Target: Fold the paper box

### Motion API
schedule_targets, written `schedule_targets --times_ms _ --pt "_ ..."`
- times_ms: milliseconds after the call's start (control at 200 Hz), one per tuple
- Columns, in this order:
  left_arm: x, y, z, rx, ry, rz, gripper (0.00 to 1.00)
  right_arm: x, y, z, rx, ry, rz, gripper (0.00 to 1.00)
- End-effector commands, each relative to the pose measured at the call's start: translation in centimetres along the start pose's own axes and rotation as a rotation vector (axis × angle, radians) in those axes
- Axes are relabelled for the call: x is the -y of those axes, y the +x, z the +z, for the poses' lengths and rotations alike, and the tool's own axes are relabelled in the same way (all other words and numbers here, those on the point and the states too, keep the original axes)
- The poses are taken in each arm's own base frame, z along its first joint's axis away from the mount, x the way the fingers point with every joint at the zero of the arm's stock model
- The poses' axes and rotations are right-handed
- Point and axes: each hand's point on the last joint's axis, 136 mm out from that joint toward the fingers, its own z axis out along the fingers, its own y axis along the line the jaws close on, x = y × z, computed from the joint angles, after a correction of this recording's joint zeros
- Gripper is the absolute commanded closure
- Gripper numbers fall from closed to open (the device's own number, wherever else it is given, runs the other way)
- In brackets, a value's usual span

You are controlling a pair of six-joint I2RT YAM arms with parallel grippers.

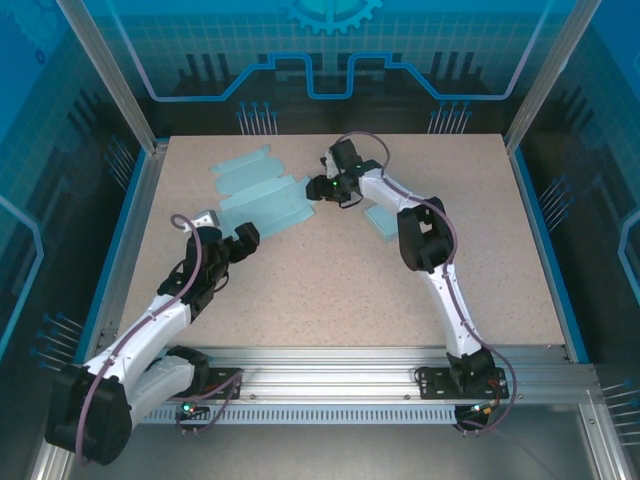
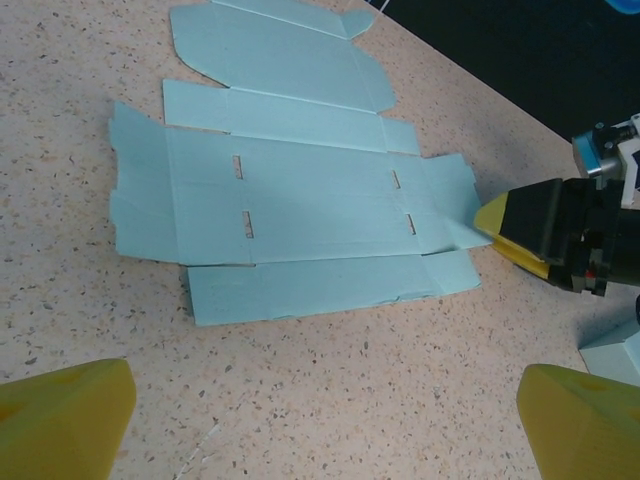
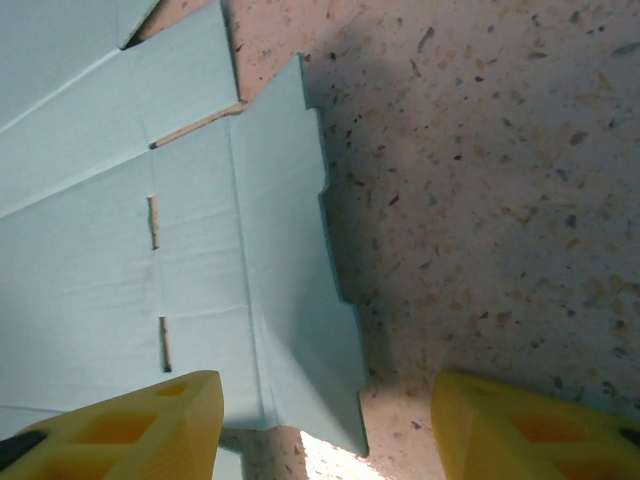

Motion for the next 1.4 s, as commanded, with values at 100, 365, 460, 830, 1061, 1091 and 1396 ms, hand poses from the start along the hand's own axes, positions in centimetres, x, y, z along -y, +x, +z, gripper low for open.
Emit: schedule_targets --times_ms 100,365,460,830,1061,1091,1396 --pt "-1.0 0.1 -0.6 0.005 -0.026 0.023 0.01 -2.7 1.9 3.5 -0.074 -0.132 0.032 0.52" --pt "-0.1 -0.6 -1.1 0.023 0.007 0.065 0.01 -4.0 1.3 3.6 -0.066 -0.163 -0.008 0.81" --pt "0.8 -1.4 -1.4 0.038 0.038 0.106 0.01 -4.9 0.2 1.5 -0.044 -0.148 -0.103 1.00" --pt "10.6 -7.5 -4.6 0.260 0.405 0.482 0.01 -7.6 -1.3 -14.9 0.086 0.114 -0.774 1.00" --pt "18.5 -7.5 -7.3 0.245 0.750 0.933 0.01 -10.1 0.8 -22.4 0.122 0.078 -1.001 1.00" --pt "19.0 -7.5 -7.3 0.237 0.778 0.974 0.01 -10.4 0.9 -23.3 0.134 0.067 -1.015 1.00" --pt "24.8 -10.4 -8.3 0.289 0.977 1.236 0.03 -13.0 2.8 -28.6 0.194 -0.036 -1.123 1.00"
